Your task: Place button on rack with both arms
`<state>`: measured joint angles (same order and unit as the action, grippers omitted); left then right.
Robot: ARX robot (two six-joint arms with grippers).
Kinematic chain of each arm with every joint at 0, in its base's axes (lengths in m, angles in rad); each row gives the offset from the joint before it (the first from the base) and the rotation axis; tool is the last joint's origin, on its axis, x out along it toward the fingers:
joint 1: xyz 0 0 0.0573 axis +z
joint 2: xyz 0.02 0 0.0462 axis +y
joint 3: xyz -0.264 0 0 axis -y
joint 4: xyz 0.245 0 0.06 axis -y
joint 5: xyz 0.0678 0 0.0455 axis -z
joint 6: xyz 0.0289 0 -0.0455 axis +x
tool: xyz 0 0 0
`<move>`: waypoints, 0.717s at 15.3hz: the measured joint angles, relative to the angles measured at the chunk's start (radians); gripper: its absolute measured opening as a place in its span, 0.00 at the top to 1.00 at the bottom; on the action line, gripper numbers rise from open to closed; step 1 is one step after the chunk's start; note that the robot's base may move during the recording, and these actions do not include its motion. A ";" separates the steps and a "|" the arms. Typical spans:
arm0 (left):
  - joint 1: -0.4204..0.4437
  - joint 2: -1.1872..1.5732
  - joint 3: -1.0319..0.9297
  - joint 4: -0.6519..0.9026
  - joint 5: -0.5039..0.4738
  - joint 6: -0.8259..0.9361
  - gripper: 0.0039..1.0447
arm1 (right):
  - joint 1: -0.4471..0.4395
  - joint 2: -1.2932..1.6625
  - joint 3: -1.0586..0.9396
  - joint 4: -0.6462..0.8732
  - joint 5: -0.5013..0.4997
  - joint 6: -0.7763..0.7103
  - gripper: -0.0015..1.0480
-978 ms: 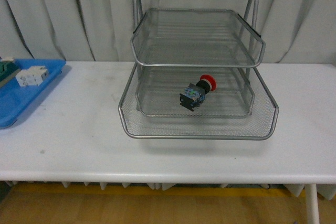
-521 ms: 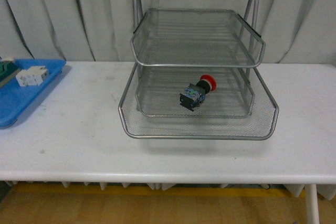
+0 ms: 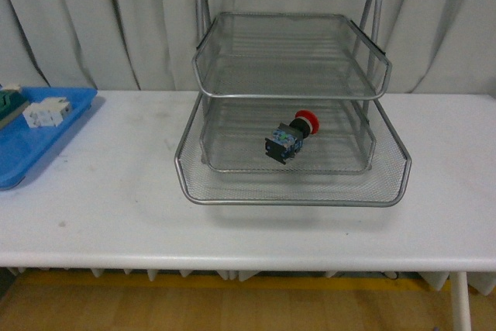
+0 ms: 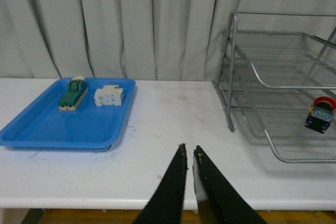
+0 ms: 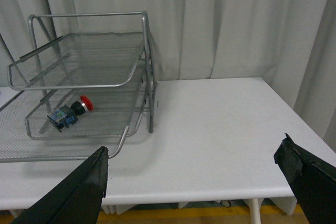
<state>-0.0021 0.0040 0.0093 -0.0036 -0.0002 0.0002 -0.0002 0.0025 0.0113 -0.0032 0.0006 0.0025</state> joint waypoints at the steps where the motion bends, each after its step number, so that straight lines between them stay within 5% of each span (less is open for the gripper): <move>1: 0.000 0.000 0.000 0.000 0.000 0.000 0.84 | 0.000 0.000 0.000 0.000 0.000 0.000 0.06; 5: 0.000 0.000 0.000 0.000 0.000 0.000 0.37 | 0.000 0.000 0.000 0.000 0.000 0.000 0.06; 8: 0.000 0.000 0.000 0.000 0.000 0.000 0.25 | 0.000 0.000 0.000 0.000 0.000 0.000 0.06; 11: 0.000 0.000 0.000 0.000 0.000 0.000 0.11 | -0.054 0.023 0.000 0.116 -0.138 0.006 0.06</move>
<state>-0.0021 0.0040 0.0093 -0.0036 0.0002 -0.0002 -0.0540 0.0250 0.0109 0.1131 -0.1375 0.0086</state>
